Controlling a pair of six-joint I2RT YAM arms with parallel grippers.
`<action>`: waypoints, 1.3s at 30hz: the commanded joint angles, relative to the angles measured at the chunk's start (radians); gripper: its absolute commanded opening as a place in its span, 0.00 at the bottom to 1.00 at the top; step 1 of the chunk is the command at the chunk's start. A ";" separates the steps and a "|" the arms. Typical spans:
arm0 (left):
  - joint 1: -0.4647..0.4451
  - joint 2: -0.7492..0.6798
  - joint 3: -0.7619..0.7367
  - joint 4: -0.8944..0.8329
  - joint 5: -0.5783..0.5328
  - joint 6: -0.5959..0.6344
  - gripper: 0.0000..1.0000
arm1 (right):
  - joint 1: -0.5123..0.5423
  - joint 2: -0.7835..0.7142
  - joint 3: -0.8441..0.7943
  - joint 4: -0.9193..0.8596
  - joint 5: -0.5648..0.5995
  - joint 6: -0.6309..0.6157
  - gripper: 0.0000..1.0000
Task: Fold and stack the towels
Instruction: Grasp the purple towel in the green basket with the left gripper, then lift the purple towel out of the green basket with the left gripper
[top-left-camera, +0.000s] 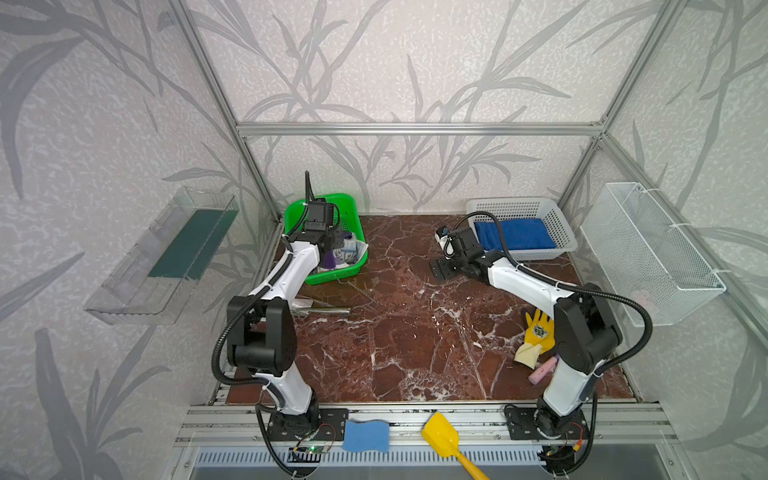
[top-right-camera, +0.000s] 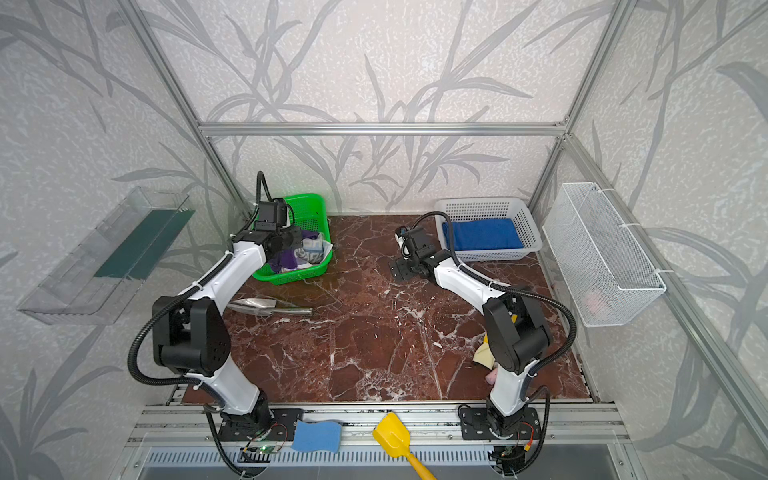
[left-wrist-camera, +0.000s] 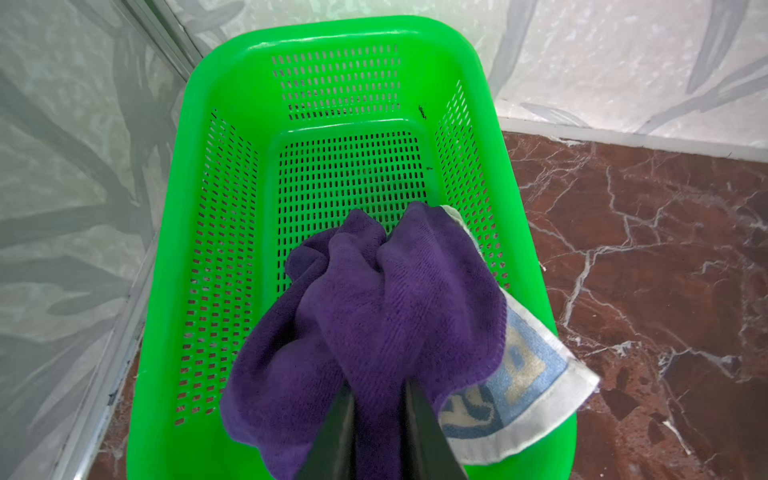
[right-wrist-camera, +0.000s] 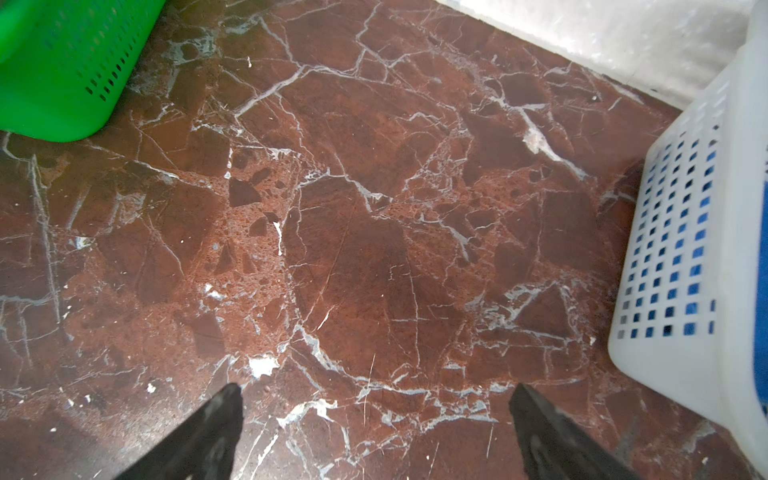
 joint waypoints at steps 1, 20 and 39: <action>-0.001 -0.009 0.019 -0.017 -0.014 0.011 0.28 | 0.006 0.006 0.003 -0.011 -0.016 0.002 0.99; -0.009 -0.067 -0.009 -0.119 -0.007 -0.008 0.30 | 0.012 0.025 0.001 -0.025 -0.029 0.000 0.99; -0.029 -0.096 -0.075 -0.243 -0.184 -0.024 0.38 | 0.019 0.053 0.002 -0.043 -0.057 -0.003 0.99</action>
